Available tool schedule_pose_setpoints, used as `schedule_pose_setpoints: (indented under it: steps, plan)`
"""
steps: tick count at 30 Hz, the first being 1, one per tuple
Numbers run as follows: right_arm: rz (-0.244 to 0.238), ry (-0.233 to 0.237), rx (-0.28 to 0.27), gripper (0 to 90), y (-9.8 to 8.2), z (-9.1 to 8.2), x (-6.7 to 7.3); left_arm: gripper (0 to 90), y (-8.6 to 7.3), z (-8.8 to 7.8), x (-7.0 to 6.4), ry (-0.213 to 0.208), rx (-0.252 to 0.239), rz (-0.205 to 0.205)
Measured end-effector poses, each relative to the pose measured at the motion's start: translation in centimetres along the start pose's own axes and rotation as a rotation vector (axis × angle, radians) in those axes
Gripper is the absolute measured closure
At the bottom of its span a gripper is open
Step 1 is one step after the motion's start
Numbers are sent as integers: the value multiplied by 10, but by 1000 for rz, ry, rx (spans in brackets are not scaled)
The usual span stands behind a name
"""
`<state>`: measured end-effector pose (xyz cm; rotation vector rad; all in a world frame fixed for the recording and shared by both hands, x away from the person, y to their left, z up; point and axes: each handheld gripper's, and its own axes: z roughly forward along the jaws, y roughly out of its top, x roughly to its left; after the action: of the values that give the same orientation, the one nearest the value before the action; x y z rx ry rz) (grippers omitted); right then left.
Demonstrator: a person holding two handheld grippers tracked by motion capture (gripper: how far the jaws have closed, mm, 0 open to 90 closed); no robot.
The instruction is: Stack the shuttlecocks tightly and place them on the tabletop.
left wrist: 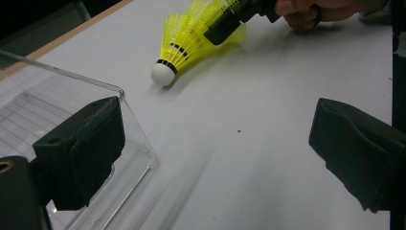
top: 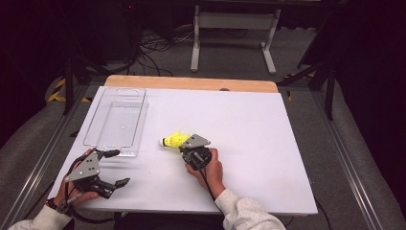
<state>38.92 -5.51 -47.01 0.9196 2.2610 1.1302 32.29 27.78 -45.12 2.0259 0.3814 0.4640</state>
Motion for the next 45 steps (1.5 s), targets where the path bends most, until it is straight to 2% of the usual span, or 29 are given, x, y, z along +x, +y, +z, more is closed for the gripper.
schedule_pose_setpoints:
  steps: [6,12,25,39,45]
  plan:
    - [-6,12,-8,874,1,-3,0,60,0,-1,0,2,-6,-2]
    - [-9,47,-20,874,2,-7,-1,60,0,-1,2,3,-12,-9]
    - [0,59,-37,875,4,-15,-10,59,-1,-1,4,-2,-21,-14]
    - [-5,64,-50,876,8,-19,-11,59,-2,-6,4,7,-25,-21]
    - [4,81,-49,876,8,-19,-13,60,-3,-6,3,11,-25,-22]
